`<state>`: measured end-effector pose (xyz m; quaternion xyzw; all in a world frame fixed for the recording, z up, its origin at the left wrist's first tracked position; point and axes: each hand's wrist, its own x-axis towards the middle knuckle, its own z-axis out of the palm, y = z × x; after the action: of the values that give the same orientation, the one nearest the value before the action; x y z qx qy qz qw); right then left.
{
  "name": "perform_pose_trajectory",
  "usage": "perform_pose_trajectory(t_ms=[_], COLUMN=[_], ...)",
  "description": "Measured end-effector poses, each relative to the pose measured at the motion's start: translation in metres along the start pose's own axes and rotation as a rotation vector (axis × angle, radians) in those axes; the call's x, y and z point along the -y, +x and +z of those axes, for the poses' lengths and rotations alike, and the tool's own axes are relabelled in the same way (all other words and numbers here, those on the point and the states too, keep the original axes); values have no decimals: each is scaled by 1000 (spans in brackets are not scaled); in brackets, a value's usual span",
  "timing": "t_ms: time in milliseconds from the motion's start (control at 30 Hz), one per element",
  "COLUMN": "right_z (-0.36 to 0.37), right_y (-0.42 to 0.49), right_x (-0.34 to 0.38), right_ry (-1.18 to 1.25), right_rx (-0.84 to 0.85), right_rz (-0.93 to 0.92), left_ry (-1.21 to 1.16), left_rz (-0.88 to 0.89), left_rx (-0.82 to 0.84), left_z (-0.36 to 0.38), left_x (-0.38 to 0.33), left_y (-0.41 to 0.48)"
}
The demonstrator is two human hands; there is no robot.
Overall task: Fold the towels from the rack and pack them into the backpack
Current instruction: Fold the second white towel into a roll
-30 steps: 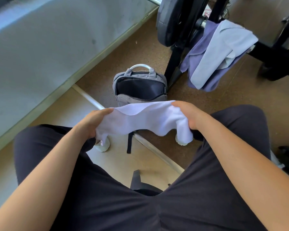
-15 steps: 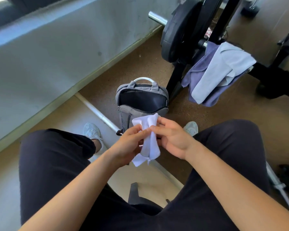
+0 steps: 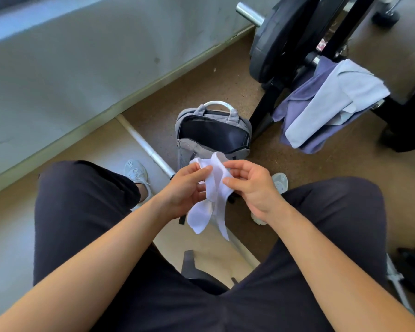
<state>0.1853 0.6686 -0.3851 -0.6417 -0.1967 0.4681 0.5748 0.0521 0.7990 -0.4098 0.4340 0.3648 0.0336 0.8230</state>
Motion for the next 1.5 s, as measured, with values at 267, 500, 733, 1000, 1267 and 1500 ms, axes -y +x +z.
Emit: perform_pose_trajectory(t_ms=[267, 500, 733, 1000, 1267, 1500], right_z=[9, 16, 8, -5, -13, -24], right_y=[-3, -3, -1, 2, 3, 8], right_x=[3, -3, -2, 10, 5, 7], right_ry=[-255, -670, -466, 120, -523, -769], right_rx=[116, 156, 108, 63, -33, 49], right_rz=[-143, -271, -168, 25, -210, -332], left_ry=[-41, -89, -77, 465, 777, 722], left_rz=[-8, -18, -10, 302, 487, 487], left_rx=[-4, -9, -44, 49, -19, 2], left_z=[1, 4, 3, 5, 6, 3], left_x=[1, 0, -1, 6, 18, 14], left_y=[1, -2, 4, 0, 7, 6])
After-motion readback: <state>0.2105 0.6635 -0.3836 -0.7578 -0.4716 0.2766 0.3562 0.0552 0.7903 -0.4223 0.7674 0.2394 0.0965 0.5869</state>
